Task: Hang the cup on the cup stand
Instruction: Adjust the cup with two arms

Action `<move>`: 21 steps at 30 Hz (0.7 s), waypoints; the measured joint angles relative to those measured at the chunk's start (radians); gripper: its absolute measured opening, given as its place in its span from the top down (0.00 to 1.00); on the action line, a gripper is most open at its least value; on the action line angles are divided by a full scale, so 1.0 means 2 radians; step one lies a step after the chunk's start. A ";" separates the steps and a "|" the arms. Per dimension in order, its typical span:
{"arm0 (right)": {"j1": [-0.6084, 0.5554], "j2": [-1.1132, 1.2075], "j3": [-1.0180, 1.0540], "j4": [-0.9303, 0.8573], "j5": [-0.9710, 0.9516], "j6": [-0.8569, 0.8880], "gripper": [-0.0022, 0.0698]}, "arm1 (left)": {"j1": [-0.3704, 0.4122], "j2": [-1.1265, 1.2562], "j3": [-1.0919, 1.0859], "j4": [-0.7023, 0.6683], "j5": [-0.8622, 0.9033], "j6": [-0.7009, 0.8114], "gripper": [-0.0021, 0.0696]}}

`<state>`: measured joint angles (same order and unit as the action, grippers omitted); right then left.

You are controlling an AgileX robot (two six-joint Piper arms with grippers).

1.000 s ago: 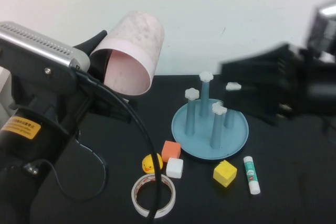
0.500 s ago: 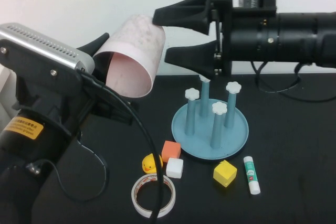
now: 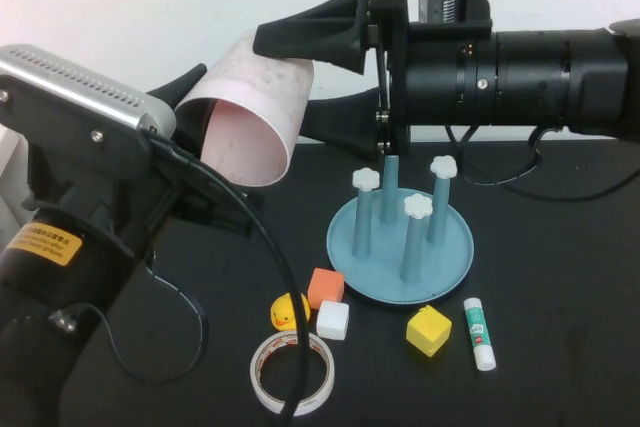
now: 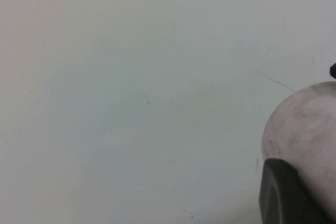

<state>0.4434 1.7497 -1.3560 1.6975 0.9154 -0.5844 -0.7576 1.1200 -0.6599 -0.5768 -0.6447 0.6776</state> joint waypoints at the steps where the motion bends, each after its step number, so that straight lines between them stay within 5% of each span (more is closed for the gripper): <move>1: 0.000 0.000 0.000 0.001 -0.001 0.000 0.01 | 0.000 0.000 0.000 0.000 0.000 -0.004 0.96; 14: 0.011 0.005 0.000 0.000 -0.023 -0.006 0.01 | 0.000 0.026 0.000 0.041 0.000 -0.042 0.96; 17: 0.011 0.005 0.000 -0.002 -0.026 -0.016 0.12 | 0.000 0.030 0.000 0.043 -0.006 -0.043 0.96; 21: 0.011 0.005 0.000 -0.001 -0.030 -0.021 0.12 | 0.000 0.032 0.000 0.043 -0.008 -0.042 0.95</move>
<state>0.4656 1.7597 -1.3560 1.6956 0.8563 -0.6270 -0.7576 1.1839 -0.6599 -0.4915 -0.6612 0.5934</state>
